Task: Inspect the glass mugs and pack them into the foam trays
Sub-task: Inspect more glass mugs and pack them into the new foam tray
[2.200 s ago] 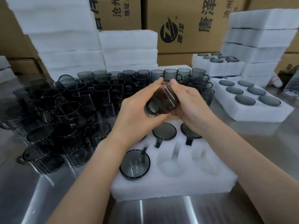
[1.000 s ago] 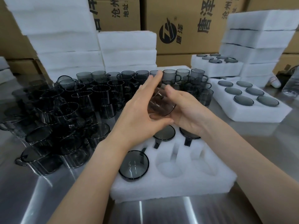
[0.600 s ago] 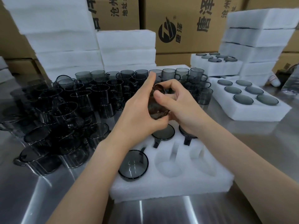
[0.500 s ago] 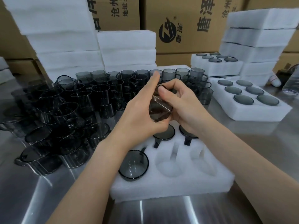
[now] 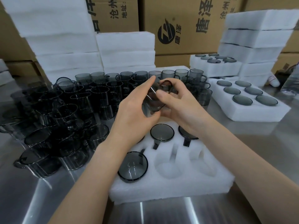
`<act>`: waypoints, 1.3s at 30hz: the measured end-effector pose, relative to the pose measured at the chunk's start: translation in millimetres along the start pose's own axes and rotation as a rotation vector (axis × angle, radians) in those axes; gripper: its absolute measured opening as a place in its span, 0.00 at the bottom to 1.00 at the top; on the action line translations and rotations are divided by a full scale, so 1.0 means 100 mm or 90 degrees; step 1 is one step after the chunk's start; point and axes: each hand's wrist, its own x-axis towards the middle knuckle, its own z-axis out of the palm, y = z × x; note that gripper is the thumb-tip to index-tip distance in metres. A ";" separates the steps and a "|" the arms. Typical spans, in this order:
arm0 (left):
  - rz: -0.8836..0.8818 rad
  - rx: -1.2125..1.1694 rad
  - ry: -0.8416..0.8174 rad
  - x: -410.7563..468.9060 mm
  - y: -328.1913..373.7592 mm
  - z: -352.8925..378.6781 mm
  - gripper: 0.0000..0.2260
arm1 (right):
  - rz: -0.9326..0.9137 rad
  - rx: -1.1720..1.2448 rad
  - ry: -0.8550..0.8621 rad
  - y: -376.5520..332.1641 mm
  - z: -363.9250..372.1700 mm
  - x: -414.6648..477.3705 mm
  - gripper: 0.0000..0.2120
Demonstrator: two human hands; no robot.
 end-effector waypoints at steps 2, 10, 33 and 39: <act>-0.008 -0.004 -0.019 0.00 0.00 0.00 0.33 | -0.013 -0.045 0.003 0.01 0.00 -0.01 0.19; -0.043 0.001 -0.014 0.01 0.01 0.02 0.32 | -0.091 -0.184 0.017 -0.04 0.03 -0.05 0.12; 0.014 -0.024 -0.098 0.00 -0.07 0.02 0.39 | -0.059 -0.331 0.054 -0.03 -0.08 -0.03 0.31; -0.057 -0.125 -0.071 0.00 -0.12 0.01 0.43 | -0.006 -0.186 0.042 -0.08 -0.13 0.00 0.23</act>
